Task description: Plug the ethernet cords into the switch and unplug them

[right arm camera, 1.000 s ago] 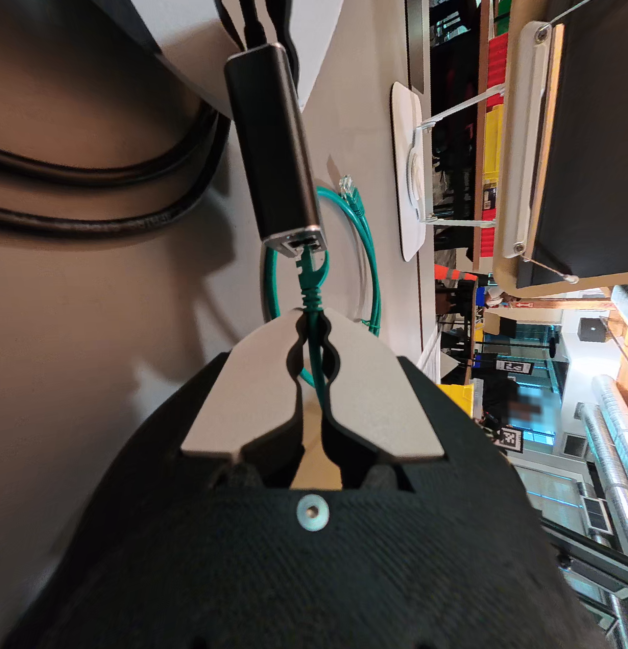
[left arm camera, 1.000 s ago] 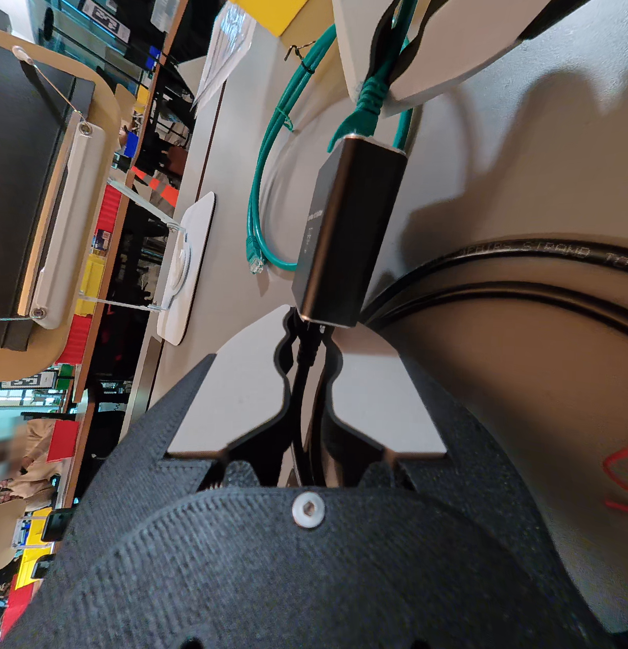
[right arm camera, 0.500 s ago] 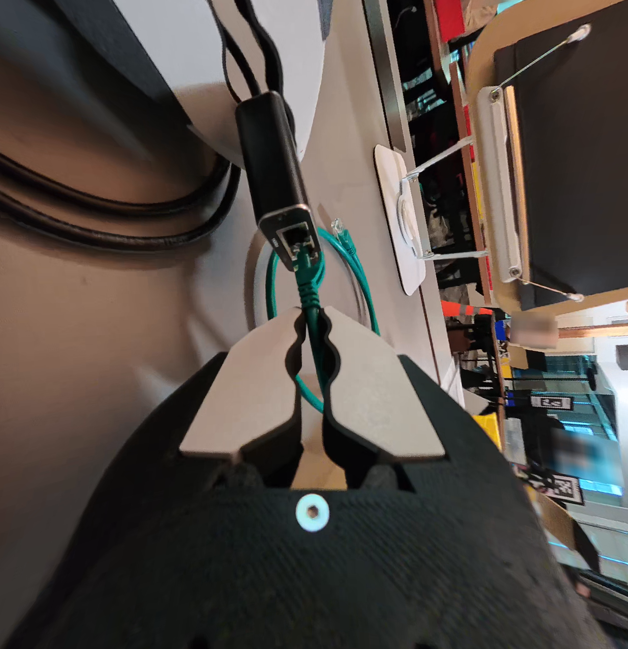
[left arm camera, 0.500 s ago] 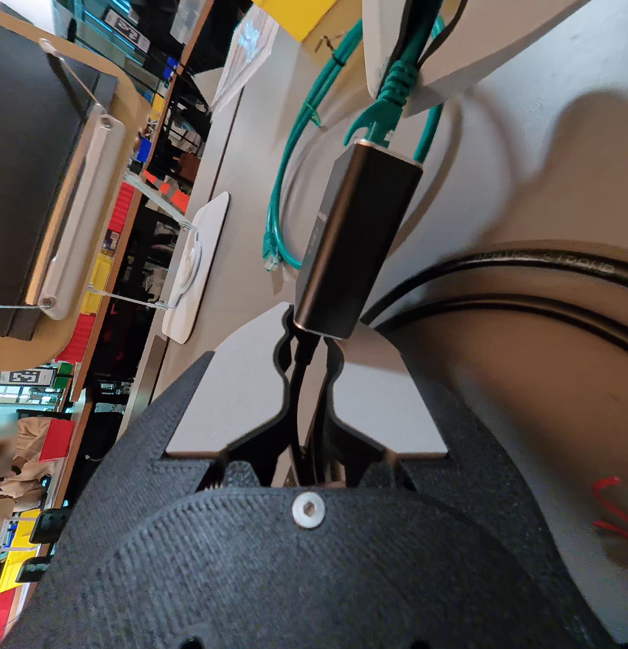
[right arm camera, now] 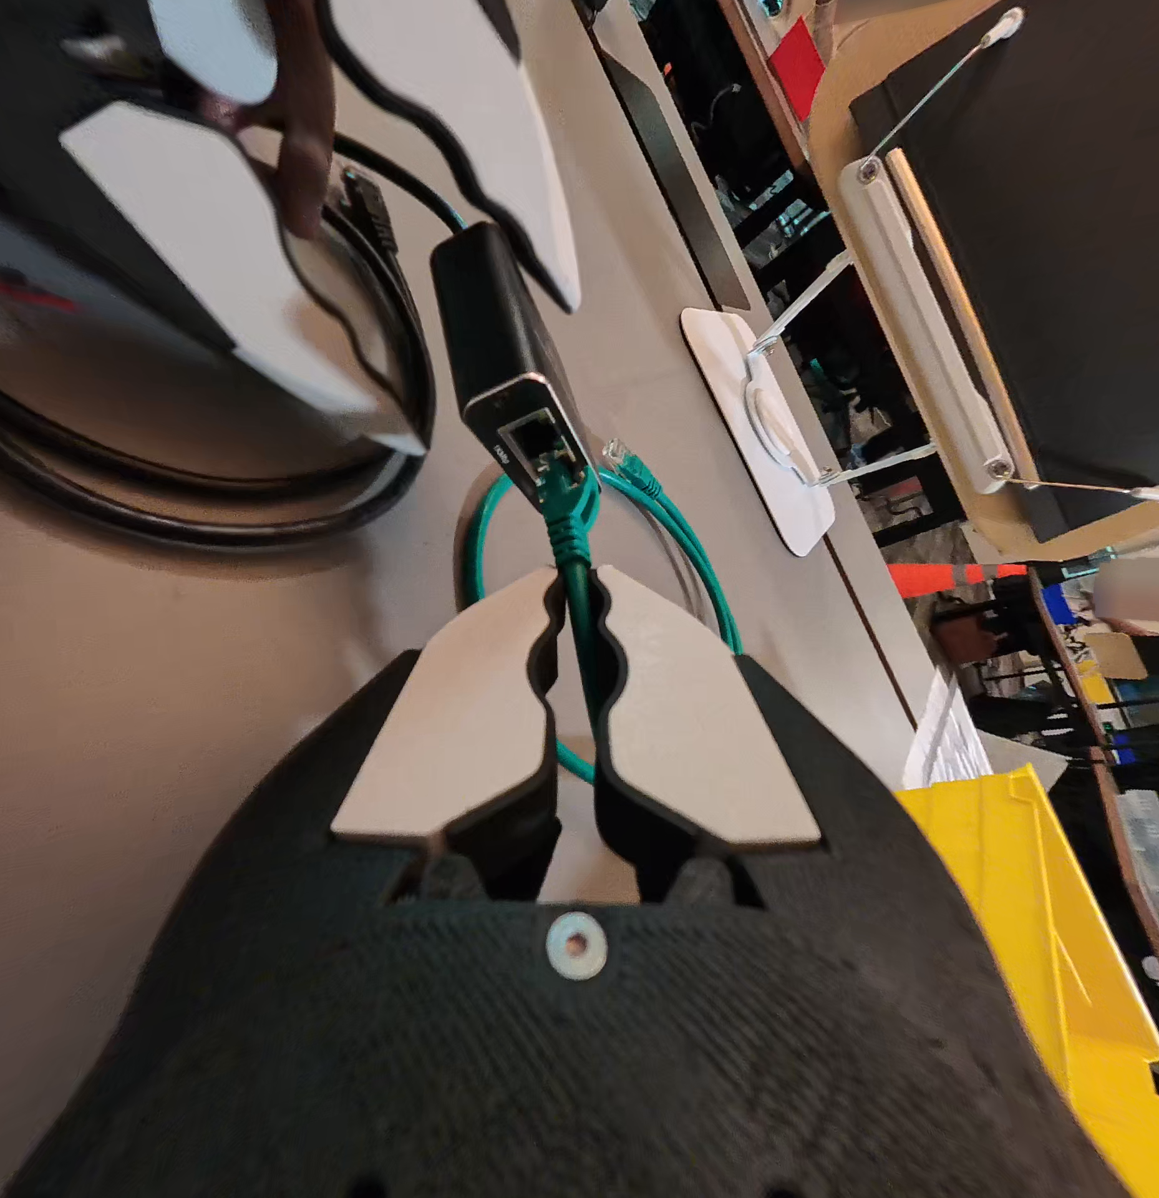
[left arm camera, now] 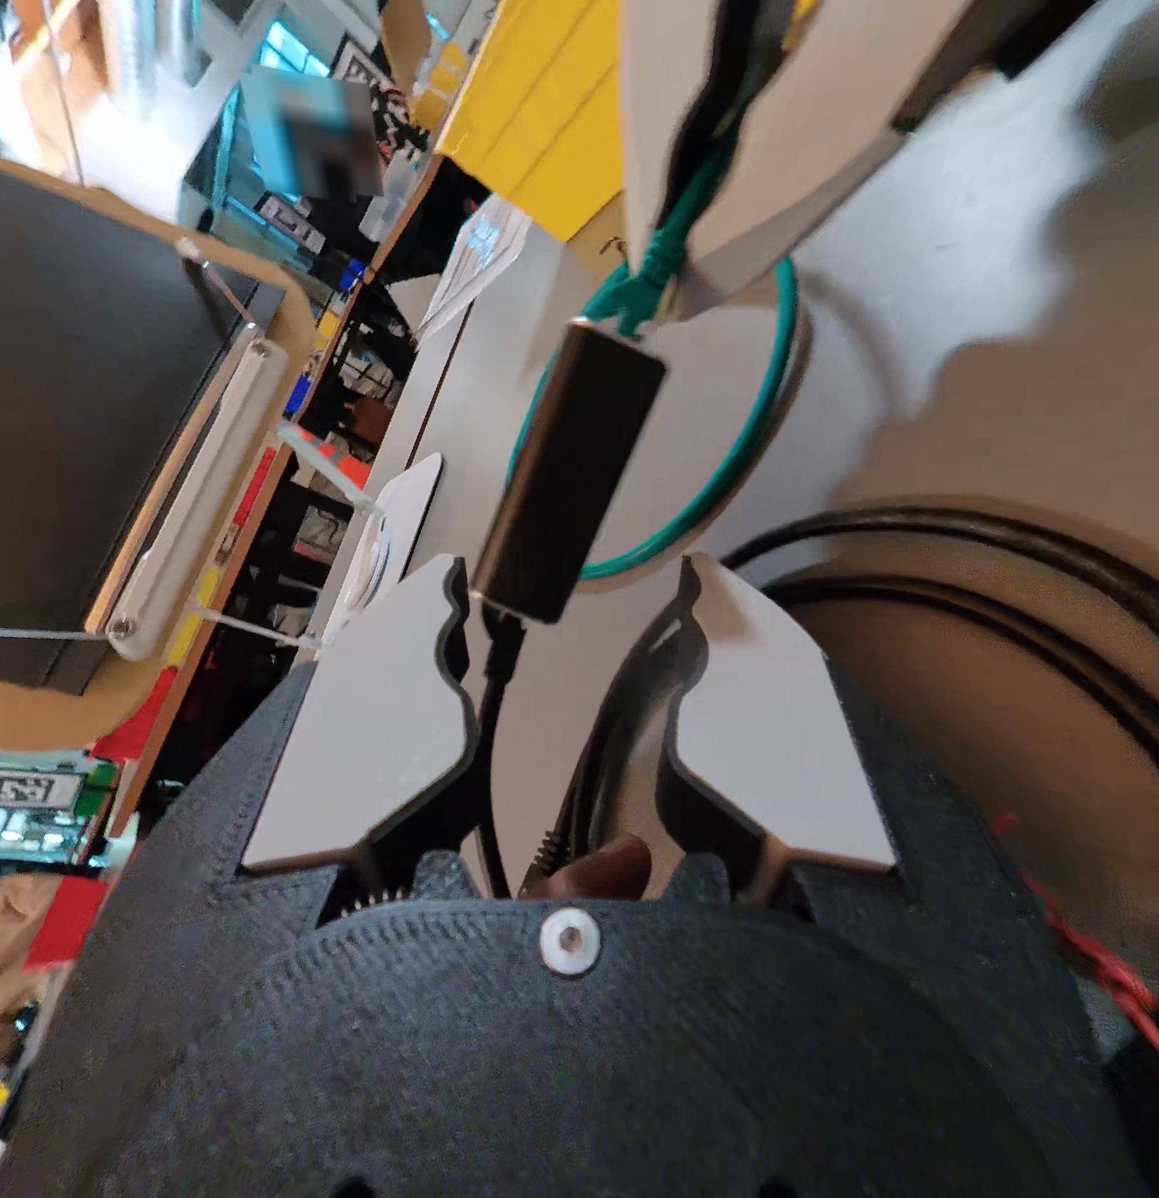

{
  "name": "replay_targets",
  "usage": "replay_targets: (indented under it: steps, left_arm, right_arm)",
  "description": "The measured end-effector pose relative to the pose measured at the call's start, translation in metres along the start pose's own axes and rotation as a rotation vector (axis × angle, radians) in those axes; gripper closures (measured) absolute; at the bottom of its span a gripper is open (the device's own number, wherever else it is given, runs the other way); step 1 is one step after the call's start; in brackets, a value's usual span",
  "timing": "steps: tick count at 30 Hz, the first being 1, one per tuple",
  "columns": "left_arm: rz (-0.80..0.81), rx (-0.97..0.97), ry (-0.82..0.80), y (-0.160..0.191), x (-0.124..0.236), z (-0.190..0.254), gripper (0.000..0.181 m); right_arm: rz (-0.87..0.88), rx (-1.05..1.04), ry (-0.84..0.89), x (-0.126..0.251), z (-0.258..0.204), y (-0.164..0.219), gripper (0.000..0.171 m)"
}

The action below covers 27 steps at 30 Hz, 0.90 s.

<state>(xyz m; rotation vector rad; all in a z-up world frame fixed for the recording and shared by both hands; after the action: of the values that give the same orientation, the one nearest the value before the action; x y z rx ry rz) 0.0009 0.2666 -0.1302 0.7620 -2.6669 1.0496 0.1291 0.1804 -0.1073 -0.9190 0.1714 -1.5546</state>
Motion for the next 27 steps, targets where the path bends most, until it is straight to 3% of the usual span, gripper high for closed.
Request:
replay_targets:
  steps: [1, 7, 14, 16, 20, 24, 27]
  left_arm:
    - [0.000, -0.027, 0.001, -0.001, -0.001, 0.003, 0.117]
    - [0.026, -0.028, -0.029, -0.003, 0.001, 0.001, 0.105]
    - [0.143, 0.036, -0.155, -0.006, 0.007, -0.013, 0.063]
    - [0.148, 0.077, -0.153, -0.004, 0.008, -0.016, 0.059]
    - [0.176, 0.106, -0.141, -0.005, 0.012, -0.018, 0.075]
    - [0.147, 0.135, -0.055, -0.006, 0.015, -0.014, 0.114]
    - [0.152, 0.140, -0.049, -0.005, 0.017, -0.014, 0.128]
  right_arm:
    - [0.005, -0.004, -0.003, 0.000, 0.000, 0.000, 0.165]
    - [0.084, 0.029, 0.009, 0.006, 0.000, -0.005, 0.166]
    - [0.108, 0.026, 0.005, 0.008, 0.000, -0.006, 0.166]
    - [0.114, 0.009, -0.004, 0.008, 0.000, -0.006, 0.166]
    - [0.119, 0.004, -0.010, 0.008, 0.000, -0.006, 0.166]
    - [0.125, 0.005, -0.019, 0.008, -0.001, -0.007, 0.166]
    - [0.130, 0.003, -0.020, 0.009, -0.001, -0.008, 0.166]
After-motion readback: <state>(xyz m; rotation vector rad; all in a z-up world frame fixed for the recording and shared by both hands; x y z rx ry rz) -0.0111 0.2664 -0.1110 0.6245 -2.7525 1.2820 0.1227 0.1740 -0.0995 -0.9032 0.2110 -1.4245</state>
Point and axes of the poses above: each gripper's, where its closed fingertips meet, x back along the fingers, y out of its underside, z = x × y across the jaws, the point moved 8 cm from there along x, back along the fingers, and after that the axes turned 4 degrees about -z, right-handed, at the moved point
